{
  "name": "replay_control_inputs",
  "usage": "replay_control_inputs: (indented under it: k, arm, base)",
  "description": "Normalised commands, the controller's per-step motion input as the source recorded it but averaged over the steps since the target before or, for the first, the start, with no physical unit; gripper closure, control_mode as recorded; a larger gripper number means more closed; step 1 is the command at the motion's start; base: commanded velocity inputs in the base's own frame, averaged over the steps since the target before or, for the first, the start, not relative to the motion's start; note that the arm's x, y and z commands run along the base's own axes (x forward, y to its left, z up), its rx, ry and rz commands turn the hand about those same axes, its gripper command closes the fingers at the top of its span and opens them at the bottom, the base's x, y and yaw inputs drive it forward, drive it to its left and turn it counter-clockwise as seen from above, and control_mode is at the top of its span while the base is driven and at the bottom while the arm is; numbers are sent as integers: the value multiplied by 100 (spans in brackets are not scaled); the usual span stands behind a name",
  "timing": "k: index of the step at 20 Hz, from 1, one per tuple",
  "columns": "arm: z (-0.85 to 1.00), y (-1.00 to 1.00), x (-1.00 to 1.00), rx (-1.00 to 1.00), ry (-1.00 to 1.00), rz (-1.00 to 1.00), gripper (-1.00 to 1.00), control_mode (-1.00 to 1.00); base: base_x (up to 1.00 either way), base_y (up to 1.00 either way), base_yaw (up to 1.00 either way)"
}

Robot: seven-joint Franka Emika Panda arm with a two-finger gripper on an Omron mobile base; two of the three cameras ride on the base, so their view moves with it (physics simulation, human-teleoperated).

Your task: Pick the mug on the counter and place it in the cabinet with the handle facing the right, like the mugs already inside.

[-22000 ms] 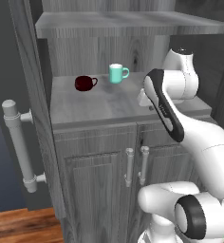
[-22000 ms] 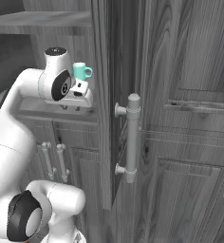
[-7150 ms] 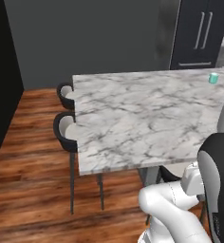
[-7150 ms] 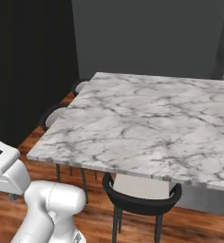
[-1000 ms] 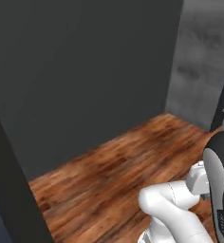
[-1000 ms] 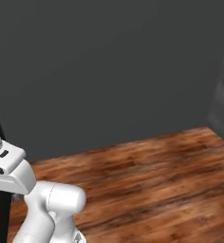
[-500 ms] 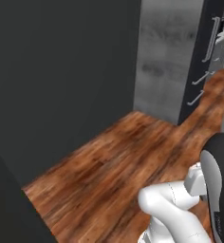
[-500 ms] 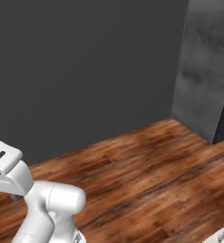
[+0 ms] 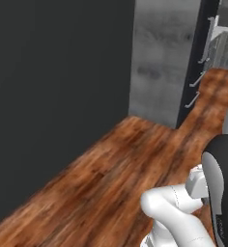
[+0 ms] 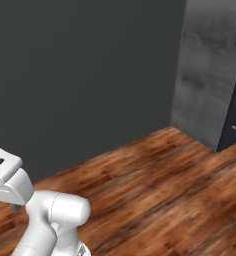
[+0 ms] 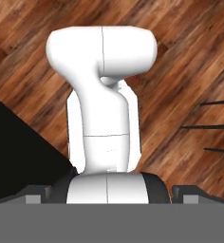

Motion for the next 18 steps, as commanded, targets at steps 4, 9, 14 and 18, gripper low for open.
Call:
replay_control_inputs:
  k: [4, 9, 14, 18]
  arm:
    - [0, 0, 0, 0, 0, 0, -100, 100]
    - [0, 0, 0, 0, 0, 0, -100, 100]
    - [0, 0, 0, 0, 0, 0, -100, 100]
    - [0, 0, 0, 0, 0, 0, -100, 100]
  base:
    - [48, 24, -27]
    - [39, 20, -32]
    - [24, 11, -37]
    - [23, 10, -38]
